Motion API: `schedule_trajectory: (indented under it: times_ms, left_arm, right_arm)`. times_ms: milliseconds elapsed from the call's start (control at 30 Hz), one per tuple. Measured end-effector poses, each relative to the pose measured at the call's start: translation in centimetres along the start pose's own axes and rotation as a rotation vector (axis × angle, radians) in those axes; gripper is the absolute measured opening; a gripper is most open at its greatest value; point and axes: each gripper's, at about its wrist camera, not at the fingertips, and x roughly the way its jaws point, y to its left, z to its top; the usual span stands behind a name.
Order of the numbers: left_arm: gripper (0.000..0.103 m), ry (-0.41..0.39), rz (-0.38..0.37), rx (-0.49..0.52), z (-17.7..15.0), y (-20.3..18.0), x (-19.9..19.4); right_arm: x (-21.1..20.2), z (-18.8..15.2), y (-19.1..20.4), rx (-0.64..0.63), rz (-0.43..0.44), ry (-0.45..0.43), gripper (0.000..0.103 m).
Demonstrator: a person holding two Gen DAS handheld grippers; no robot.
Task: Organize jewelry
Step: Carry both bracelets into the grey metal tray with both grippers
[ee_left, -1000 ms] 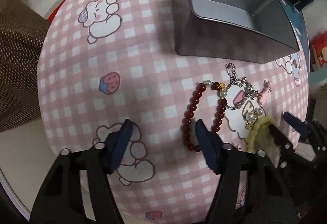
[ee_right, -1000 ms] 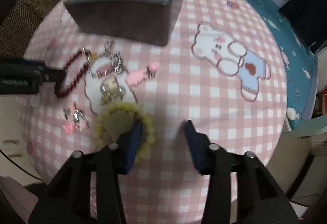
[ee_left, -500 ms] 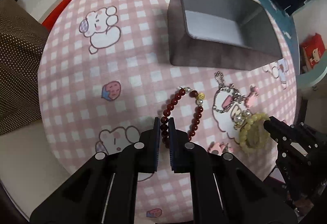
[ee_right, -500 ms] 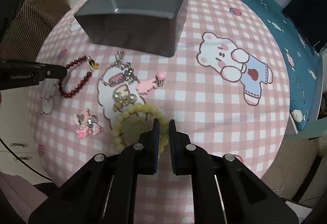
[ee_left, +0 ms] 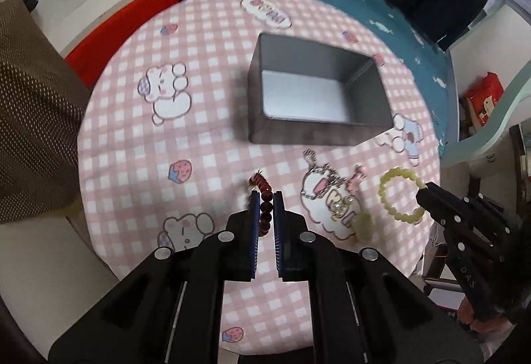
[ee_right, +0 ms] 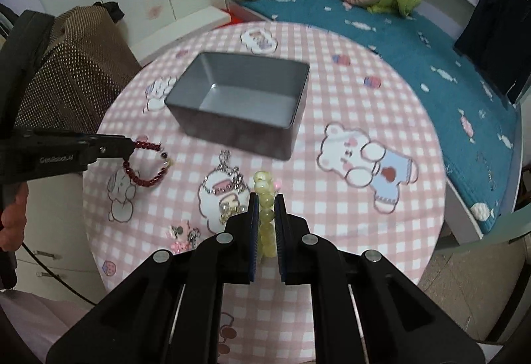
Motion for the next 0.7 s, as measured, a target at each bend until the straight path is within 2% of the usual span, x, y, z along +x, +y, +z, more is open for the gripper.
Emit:
schedule_trajectory:
  times_ms: [267,400,567,700]
  left_arm:
    - [0.008,-0.083,-0.017,0.013,0.8,-1.2,-2.4]
    - [0.008,-0.138,-0.043,0.024,1.8,-1.8,-4.2]
    - [0.008,-0.184,-0.125,0.032,3.8,-2.6,-5.3]
    - [0.008,-0.188,-0.161,0.034,5.7,-3.3,-4.5]
  right_arm:
    - [-2.1,1.6,0.1,0.000,-0.015,-0.079,0.008]
    - [-2.9,3.2,0.1,0.016,0.005,-0.121,0.008]
    - [-3.0,5.3,0.3,0.006,0.013,-0.166,0.008]
    - [-2.4,6.9,0.2,0.008,0.017,-0.184,0.008]
